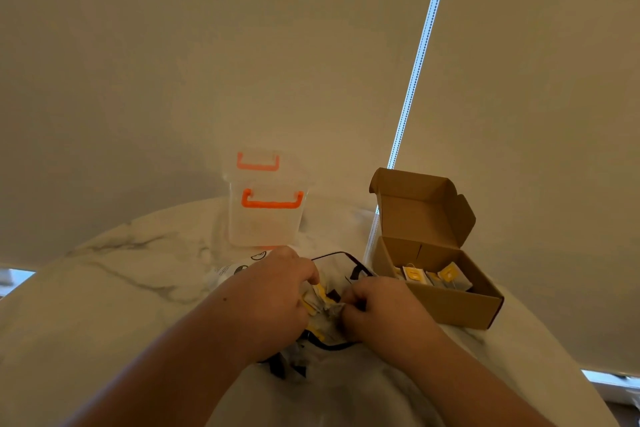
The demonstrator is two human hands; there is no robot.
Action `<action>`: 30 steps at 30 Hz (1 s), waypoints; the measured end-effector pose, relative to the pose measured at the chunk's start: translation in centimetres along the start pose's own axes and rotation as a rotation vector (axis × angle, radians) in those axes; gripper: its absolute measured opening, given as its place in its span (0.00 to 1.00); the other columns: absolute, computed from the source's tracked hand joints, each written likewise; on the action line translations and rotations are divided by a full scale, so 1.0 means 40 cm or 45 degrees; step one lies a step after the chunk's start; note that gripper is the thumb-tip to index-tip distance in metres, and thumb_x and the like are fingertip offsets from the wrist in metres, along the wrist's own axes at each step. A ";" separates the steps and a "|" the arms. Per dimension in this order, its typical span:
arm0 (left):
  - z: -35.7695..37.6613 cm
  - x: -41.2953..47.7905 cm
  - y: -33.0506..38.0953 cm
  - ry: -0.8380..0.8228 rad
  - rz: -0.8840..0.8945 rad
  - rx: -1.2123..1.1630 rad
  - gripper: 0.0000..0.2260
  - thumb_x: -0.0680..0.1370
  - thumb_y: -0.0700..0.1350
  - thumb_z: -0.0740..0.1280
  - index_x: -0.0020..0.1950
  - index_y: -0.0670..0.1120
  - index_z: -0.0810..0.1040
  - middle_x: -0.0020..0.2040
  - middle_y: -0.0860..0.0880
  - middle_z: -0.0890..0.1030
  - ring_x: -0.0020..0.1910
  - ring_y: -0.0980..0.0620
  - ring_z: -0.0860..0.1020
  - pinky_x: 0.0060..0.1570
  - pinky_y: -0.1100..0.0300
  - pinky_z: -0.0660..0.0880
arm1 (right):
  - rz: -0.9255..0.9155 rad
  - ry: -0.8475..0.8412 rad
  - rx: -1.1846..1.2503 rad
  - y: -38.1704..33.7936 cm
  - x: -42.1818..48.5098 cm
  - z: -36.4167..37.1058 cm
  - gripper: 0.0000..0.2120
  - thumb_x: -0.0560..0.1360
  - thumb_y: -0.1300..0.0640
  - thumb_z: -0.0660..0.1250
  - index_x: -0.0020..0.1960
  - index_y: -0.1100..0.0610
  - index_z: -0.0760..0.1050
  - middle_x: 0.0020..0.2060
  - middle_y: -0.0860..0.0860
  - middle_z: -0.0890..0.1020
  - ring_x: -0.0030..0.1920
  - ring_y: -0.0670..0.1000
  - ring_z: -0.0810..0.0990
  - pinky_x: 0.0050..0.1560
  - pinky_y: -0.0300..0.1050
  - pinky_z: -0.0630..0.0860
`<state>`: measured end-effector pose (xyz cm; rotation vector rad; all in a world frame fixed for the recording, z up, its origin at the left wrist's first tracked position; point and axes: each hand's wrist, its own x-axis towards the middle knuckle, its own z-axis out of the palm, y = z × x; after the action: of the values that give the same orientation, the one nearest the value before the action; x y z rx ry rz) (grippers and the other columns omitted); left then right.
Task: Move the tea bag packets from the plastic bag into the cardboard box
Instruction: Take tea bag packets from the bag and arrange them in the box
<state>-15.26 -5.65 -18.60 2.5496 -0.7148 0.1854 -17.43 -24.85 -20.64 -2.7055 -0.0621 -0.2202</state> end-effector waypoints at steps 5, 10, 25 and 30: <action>0.001 0.005 -0.009 0.037 -0.002 -0.024 0.21 0.77 0.43 0.60 0.67 0.61 0.68 0.65 0.60 0.67 0.56 0.57 0.73 0.56 0.59 0.75 | 0.010 0.061 0.629 0.008 -0.031 -0.061 0.10 0.76 0.58 0.67 0.41 0.48 0.84 0.37 0.51 0.84 0.34 0.47 0.79 0.38 0.46 0.80; 0.001 0.008 -0.014 0.039 0.024 -0.006 0.21 0.76 0.45 0.60 0.67 0.63 0.67 0.66 0.62 0.66 0.60 0.58 0.71 0.61 0.59 0.72 | 0.190 0.455 0.942 0.079 -0.027 -0.171 0.06 0.79 0.56 0.65 0.51 0.49 0.81 0.41 0.51 0.84 0.38 0.51 0.82 0.37 0.40 0.78; 0.010 0.010 -0.011 0.067 0.043 0.027 0.22 0.76 0.47 0.59 0.68 0.63 0.65 0.65 0.65 0.66 0.56 0.60 0.72 0.58 0.63 0.72 | 0.531 0.575 0.023 0.297 0.089 -0.183 0.12 0.80 0.60 0.58 0.59 0.52 0.76 0.46 0.50 0.76 0.40 0.47 0.74 0.33 0.39 0.70; 0.015 0.005 -0.010 0.110 0.068 0.072 0.20 0.76 0.49 0.60 0.67 0.64 0.66 0.64 0.65 0.67 0.58 0.60 0.71 0.59 0.61 0.72 | 0.354 0.639 0.080 0.250 0.046 -0.183 0.09 0.80 0.58 0.61 0.55 0.48 0.77 0.45 0.46 0.79 0.42 0.46 0.77 0.35 0.37 0.69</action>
<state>-14.87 -5.75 -19.23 2.5601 -0.7550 0.3359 -15.89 -36.97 -17.84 -2.4797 0.4408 -0.7820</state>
